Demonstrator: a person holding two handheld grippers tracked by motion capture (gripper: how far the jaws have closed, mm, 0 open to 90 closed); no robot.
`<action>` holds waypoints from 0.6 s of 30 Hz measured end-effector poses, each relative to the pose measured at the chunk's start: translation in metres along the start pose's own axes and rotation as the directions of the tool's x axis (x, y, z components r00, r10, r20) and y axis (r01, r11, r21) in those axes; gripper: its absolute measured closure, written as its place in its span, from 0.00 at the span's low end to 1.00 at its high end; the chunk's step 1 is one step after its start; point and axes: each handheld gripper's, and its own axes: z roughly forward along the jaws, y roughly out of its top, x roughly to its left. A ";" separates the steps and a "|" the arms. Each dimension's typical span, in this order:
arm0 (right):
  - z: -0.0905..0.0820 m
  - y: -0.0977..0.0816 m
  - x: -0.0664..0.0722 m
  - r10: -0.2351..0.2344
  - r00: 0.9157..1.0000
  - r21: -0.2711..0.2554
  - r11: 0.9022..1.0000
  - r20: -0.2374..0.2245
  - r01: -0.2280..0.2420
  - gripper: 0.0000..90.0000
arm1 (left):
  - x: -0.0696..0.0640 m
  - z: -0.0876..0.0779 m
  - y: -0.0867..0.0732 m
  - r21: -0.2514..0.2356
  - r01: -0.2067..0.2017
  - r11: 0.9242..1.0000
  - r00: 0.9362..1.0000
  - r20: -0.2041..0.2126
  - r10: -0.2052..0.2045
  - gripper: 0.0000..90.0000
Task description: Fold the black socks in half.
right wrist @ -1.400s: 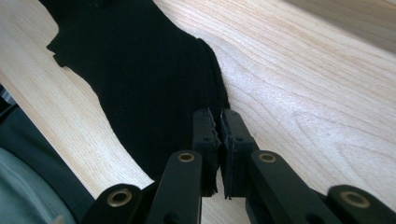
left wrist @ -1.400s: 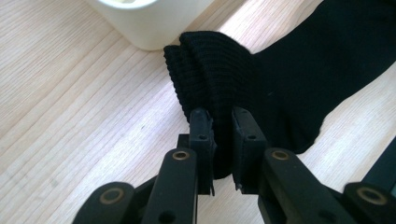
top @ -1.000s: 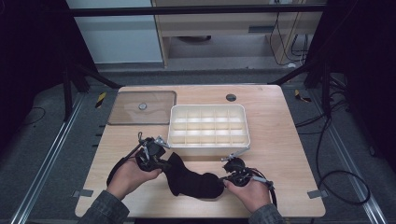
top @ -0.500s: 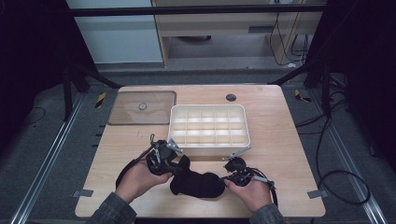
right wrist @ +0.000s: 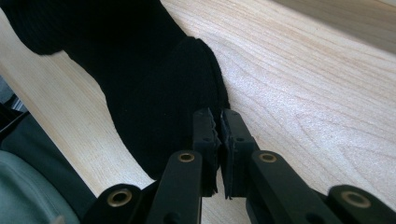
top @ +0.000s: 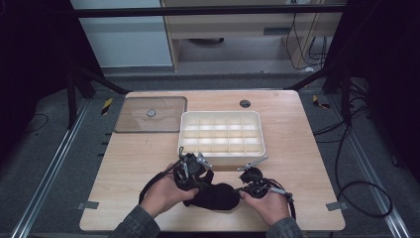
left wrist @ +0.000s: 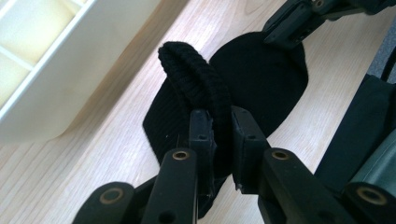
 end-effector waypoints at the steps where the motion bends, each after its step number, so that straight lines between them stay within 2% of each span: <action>1: 0.000 0.000 0.000 -0.004 1.000 -0.002 1.000 0.001 0.004 0.96 | -0.001 0.001 0.001 0.003 -0.005 1.000 1.000 0.002 0.005 0.89; 5: -0.001 0.000 -0.001 -0.007 1.000 -0.003 1.000 0.000 0.007 0.95 | -0.006 0.009 0.005 0.011 -0.015 1.000 1.000 0.001 0.015 0.89; 11: 0.000 -0.002 -0.003 0.005 1.000 0.001 1.000 0.002 -0.005 0.95 | -0.015 0.025 0.007 0.022 -0.016 1.000 0.999 0.028 0.016 0.89; 18: 0.001 -0.003 -0.005 0.007 1.000 0.002 1.000 0.002 -0.007 0.95 | -0.020 0.036 0.009 0.042 -0.026 0.999 0.999 0.028 0.024 0.88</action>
